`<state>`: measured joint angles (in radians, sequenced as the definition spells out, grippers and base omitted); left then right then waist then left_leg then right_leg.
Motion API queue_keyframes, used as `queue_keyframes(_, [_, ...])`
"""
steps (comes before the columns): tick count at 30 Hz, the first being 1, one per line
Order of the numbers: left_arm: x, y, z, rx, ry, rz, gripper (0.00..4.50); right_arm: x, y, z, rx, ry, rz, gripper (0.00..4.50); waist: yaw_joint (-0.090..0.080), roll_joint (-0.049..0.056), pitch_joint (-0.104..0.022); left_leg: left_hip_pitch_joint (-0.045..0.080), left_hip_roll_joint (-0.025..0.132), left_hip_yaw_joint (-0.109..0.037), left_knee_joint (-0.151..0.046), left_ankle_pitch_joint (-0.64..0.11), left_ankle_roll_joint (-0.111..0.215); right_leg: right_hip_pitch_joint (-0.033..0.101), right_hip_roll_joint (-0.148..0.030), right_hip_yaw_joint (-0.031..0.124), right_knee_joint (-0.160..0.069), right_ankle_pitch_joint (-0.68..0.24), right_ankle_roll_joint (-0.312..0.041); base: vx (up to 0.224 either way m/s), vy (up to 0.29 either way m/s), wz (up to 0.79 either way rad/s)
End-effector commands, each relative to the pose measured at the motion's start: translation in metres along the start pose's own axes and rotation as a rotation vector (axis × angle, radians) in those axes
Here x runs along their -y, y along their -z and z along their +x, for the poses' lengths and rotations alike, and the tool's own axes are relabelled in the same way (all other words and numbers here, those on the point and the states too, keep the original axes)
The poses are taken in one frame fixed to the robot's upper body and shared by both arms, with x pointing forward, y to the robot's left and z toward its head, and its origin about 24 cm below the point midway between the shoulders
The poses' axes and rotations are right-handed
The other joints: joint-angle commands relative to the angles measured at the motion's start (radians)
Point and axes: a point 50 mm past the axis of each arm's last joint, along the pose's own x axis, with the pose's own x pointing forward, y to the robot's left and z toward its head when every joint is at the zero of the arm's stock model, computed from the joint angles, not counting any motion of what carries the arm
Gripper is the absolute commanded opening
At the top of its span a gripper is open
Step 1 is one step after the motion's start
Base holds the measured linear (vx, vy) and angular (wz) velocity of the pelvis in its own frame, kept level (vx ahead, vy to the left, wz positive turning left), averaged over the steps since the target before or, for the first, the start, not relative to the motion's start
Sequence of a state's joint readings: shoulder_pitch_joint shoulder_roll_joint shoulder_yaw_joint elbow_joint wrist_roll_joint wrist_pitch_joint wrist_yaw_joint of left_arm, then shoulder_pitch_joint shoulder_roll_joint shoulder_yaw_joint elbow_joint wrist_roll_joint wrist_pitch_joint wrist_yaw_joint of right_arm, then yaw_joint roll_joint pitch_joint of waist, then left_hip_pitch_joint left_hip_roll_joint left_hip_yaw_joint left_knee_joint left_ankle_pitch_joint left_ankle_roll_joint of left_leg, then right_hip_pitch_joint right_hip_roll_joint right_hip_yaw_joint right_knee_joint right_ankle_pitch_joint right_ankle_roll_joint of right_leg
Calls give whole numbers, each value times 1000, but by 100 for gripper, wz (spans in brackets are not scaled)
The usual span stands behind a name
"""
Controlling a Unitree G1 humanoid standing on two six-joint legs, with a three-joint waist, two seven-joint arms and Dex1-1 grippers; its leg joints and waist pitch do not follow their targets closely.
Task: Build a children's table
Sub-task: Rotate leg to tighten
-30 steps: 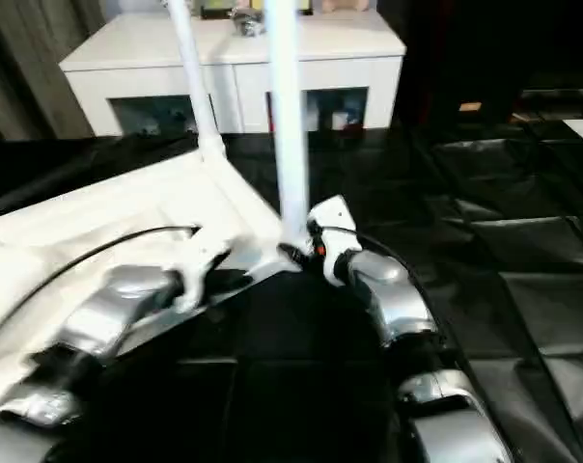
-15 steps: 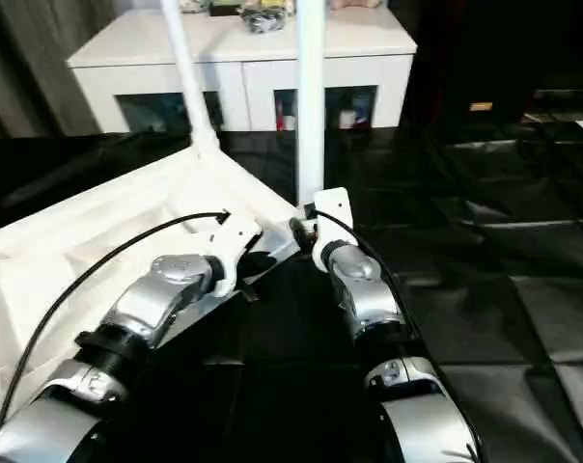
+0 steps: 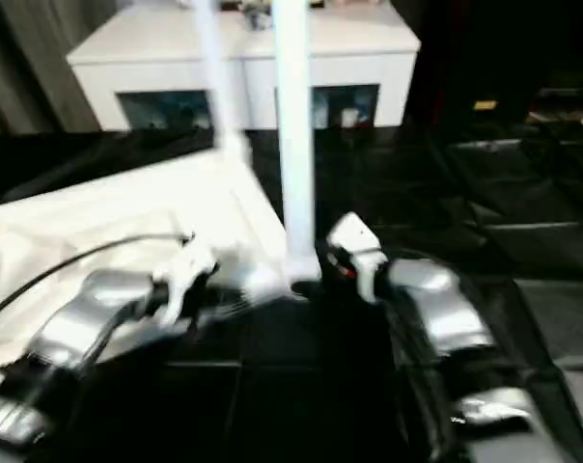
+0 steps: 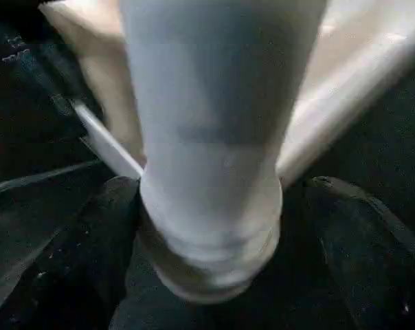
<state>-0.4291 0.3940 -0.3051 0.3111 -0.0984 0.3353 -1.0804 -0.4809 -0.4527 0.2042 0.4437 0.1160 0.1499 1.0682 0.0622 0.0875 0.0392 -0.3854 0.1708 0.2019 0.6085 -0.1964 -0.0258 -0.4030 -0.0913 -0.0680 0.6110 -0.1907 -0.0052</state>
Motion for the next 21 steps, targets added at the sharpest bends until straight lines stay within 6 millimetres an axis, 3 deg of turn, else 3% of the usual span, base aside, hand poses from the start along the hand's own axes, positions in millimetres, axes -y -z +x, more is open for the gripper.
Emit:
queue_keyframes(1, [8, -5, 4, 33, 80, -3, 0, -4, -4, 1, 10, -50, -5, 401, -1, -15, -58, 21, 64, -28, -74, -213, 84, 42, -60, 44, -69, -165, -266, 0, 0, 0])
queue_keyframes(5, [8, -3, 1, 24, 86, 8, 0, -10, -5, 1, -1, -112, -5, 401, 0, -19, -58, 20, 64, -31, -76, -204, 71, 44, -60, 46, -70, -175, -252, 0, 0, 0])
queue_keyframes(12, [8, -2, -1, 17, 81, 7, 0, -14, -4, 5, -18, -156, 0, 385, 0, -18, -63, 17, 61, -31, -70, -150, 92, 46, -61, 44, -63, -112, -262, 0, 0, 0])
queue_keyframes(21, [7, -1, -2, 11, 78, 7, 0, -14, -3, 4, -27, -161, 8, 294, 0, -18, -61, 20, 63, -31, -72, -179, 78, 45, -60, 44, -67, -153, -256, 0, 0, 0])
